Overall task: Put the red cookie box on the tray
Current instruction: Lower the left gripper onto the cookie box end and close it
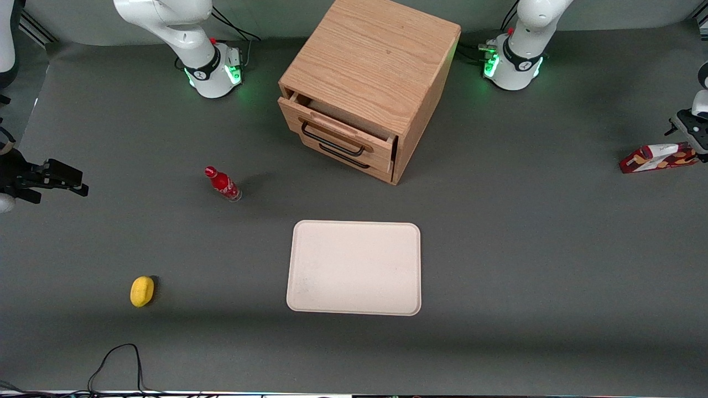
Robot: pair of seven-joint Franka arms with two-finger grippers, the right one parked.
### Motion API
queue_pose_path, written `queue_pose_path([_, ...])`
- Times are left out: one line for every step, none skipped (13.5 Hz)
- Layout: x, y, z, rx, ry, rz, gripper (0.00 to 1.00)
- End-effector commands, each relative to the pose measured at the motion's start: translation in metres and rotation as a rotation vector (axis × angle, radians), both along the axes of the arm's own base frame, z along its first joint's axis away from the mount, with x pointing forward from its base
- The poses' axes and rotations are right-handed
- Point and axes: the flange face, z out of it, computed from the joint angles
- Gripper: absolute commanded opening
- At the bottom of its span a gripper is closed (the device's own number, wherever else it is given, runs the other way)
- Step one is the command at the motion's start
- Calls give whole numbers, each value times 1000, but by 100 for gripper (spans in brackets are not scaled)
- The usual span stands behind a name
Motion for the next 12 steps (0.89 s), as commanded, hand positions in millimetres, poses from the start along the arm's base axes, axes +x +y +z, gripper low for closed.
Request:
queue_pose_path([1, -3, -11, 7, -2, -59, 88])
queue_pose_path([3, -4, -13, 7, -3, -78, 56])
queue_pose_path([3, -4, -15, 4, 0, -80, 1])
queue_pose_path([4, -4, -16, 7, -3, -85, 0])
queue_pose_path([5, -4, -15, 8, -4, -86, 0])
queue_pose_path([6, -5, -15, 8, -4, -88, 0])
queue_pose_path([8, -5, -13, 9, -5, -92, 0])
queue_pose_path([12, -4, -10, 13, -8, -96, 0])
queue_pose_path([25, -4, -1, 26, -21, -112, 0])
queue_pose_path([42, -8, 13, 41, -31, -133, 0])
queue_pose_path([59, -12, 26, 32, -16, -148, 0])
queue_pose_path([79, -14, 44, 12, 11, -151, 0])
